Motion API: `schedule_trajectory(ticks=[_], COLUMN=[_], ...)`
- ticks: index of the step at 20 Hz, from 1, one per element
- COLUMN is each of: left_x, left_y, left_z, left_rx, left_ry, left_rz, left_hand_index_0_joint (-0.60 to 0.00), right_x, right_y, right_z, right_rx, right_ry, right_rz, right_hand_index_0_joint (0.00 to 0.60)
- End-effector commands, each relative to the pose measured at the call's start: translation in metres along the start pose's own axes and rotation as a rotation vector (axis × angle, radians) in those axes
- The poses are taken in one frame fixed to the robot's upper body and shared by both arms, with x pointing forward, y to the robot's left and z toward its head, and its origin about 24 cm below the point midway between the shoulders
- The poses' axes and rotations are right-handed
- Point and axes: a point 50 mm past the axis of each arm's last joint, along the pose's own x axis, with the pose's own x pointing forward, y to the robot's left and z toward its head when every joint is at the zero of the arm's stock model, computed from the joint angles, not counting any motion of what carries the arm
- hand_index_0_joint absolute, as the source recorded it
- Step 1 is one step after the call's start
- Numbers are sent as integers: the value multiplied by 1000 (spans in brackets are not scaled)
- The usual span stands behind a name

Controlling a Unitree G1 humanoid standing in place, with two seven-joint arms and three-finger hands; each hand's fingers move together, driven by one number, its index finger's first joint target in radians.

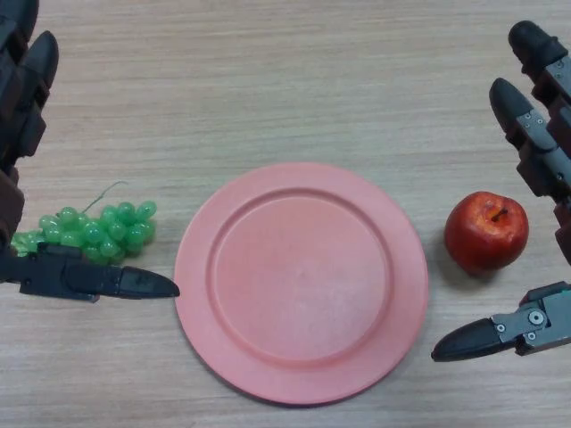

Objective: Pick up the red apple and place it on the plate

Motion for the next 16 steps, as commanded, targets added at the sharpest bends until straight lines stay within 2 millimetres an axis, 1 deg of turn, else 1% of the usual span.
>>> schedule_trajectory(ticks=[1,7,10,13,16], left_x=[0,1,-2,-1,-2], left_y=[5,8,5,1,-1], left_z=[31,31,31,26,14], left_rx=[85,91,66,45,36], left_ry=[-193,-188,-213,-206,-192], left_rz=[18,15,-7,-21,-18], left_hand_index_0_joint=[0,0,0,0,0], right_x=[-3,-3,1,9,23], right_y=[-6,-7,-13,-30,-52], right_z=[27,27,21,11,-3], right_rx=[-52,-40,-30,-7,-45], right_ry=[-184,-188,-181,-164,-176], right_rz=[-11,-12,-29,-63,-78], right_hand_index_0_joint=[0,0,0,0,0])
